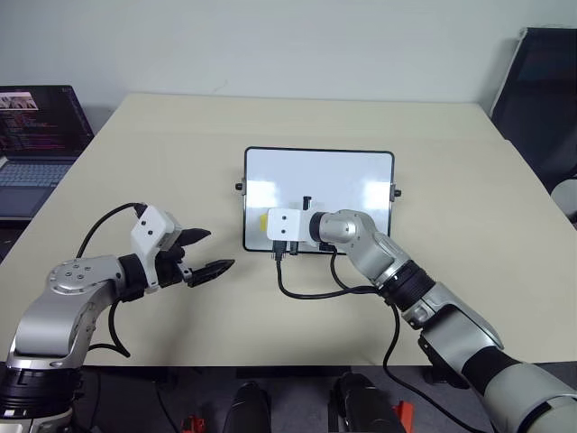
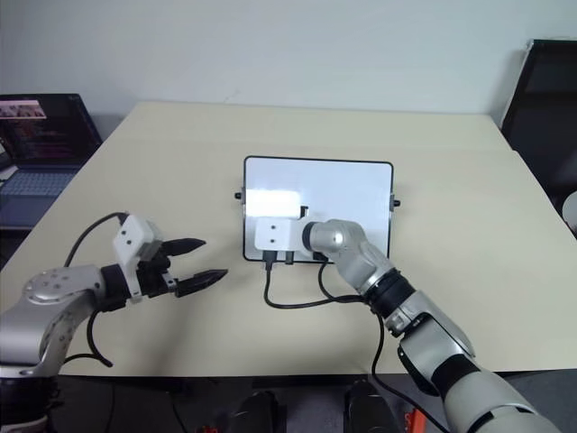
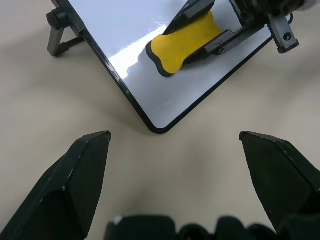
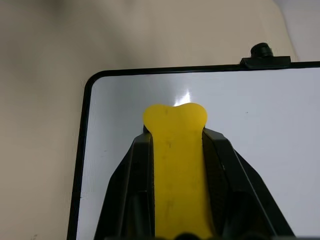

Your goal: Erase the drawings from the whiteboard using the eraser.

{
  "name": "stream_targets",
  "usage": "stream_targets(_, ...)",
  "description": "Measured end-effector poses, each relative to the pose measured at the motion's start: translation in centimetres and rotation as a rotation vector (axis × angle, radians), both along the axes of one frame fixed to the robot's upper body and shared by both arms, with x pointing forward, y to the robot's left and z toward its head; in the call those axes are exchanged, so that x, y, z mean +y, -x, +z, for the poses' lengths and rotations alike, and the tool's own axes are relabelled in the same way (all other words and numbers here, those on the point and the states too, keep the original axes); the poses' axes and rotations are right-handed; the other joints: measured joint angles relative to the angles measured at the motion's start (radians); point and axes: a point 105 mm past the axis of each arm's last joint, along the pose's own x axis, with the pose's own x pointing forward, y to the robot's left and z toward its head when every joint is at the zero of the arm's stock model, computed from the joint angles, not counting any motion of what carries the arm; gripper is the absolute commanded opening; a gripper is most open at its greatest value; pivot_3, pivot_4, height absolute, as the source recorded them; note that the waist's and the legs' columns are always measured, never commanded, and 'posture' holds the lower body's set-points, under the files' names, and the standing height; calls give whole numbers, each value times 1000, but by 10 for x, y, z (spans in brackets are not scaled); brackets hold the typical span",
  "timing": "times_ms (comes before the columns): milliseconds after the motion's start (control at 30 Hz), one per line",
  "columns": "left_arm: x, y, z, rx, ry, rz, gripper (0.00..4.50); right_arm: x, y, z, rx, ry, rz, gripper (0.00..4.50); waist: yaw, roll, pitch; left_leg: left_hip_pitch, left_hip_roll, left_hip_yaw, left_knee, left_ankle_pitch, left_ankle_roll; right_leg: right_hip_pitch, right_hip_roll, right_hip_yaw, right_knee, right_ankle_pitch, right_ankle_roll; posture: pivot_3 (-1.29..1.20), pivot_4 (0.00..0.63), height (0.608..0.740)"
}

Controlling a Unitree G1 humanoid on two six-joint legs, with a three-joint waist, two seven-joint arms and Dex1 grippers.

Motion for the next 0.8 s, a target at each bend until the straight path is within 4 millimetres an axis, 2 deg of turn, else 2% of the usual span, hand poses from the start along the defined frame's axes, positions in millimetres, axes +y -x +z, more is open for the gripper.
stream_targets(100,-3,0,1,-8,9,-9,4500,-16,-6,16,51,-177,-113,975,4,0,0,-2,0,0,0,0,0,0,0,0,-1,0,0,0,150,740)
stream_targets(167,-7,-2,5,-28,19,-25,4500,-34,-3,30,127,-359,-192,975,7,0,0,-3,0,-1,0,0,0,-1,0,-1,-1,-1,1,0,150,740)
stream_targets(267,-25,-7,20,-93,38,-88,4500,-65,11,45,242,-608,-267,974,14,0,0,-6,0,-2,-2,0,0,-4,0,-2,-1,1,5,0,150,740)
stream_targets(333,-48,-11,32,-147,57,-169,4500,-90,26,49,279,-702,-319,974,25,1,0,-8,0,-2,-2,0,0,-4,0,-3,-1,1,5,0,150,740)
stream_targets(533,-100,-11,46,-189,69,-413,4500,-156,54,42,308,-781,-604,974,26,1,1,-7,0,-2,0,0,0,-4,0,-1,-1,-2,2,0,150,740)
stream_targets(633,-117,-12,44,-184,74,-491,4500,-178,64,43,312,-828,-692,974,19,1,1,-6,0,-1,0,0,0,-4,0,0,-1,-1,1,0,150,740)
stream_targets(667,-126,-14,44,-183,86,-522,4500,-190,68,38,298,-825,-743,974,21,2,0,-6,-1,-1,0,0,0,-3,0,0,-1,-1,1,0,150,740)
stream_targets(733,-151,-16,44,-180,113,-607,4500,-222,75,14,303,-788,-919,974,38,0,0,-7,-1,-1,2,0,0,-2,0,-1,-3,-2,2,0,150,740)
stream_targets(800,-168,-17,41,-154,120,-667,4500,-244,78,-4,328,-775,-1046,974,35,1,0,-8,-2,1,2,0,0,-3,-1,1,-4,0,3,0,150,740)
